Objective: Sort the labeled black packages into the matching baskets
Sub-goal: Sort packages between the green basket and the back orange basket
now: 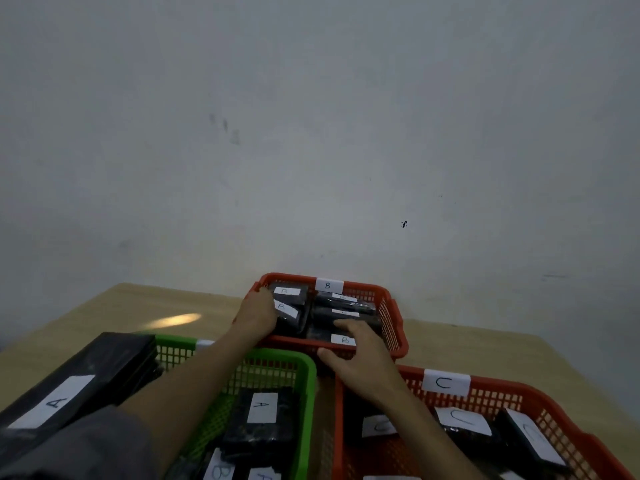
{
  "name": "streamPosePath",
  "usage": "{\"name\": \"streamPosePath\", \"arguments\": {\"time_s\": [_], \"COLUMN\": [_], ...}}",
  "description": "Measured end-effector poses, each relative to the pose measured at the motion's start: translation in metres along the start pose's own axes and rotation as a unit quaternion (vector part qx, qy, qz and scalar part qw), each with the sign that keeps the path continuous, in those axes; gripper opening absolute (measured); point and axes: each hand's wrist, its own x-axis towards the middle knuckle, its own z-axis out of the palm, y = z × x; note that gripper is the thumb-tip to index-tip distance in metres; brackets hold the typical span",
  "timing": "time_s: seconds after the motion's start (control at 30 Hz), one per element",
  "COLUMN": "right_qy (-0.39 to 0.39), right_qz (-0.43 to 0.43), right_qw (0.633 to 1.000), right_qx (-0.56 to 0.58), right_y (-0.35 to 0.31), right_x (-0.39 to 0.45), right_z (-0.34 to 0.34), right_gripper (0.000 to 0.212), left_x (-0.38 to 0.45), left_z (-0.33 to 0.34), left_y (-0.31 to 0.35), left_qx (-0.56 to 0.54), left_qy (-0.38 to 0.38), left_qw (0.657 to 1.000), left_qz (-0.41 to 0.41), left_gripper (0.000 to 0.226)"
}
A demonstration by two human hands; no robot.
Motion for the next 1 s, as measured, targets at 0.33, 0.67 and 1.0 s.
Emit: {"name": "streamPosePath", "arguments": {"time_s": [0.33,0.67,1.0], "right_qy": [-0.045,-0.051,-0.055], "right_qz": [-0.039,-0.037,-0.047], "right_qw": [0.993,0.993,0.994], "right_qx": [-0.097,-0.1,-0.083], "right_y": [-0.008,-0.003,-0.039], "right_x": [0.013,0.013,-0.005], "right_z": [0.018,0.019,0.005], "right_gripper": [0.054,0.05,0.031], "left_x": [0.007,0.013,-0.037], "left_z": [-0.003,-0.004,-0.064], "left_y": [0.002,-0.005,-0.003], "left_qx": [0.15,0.212,0.1], "left_qy": [-0.051,-0.06,-0.004], "left_qw": [0.98,0.962,0.979], "left_qz": [0.12,0.163,0.175], "left_gripper": [0.056,0.047,0.023]}}
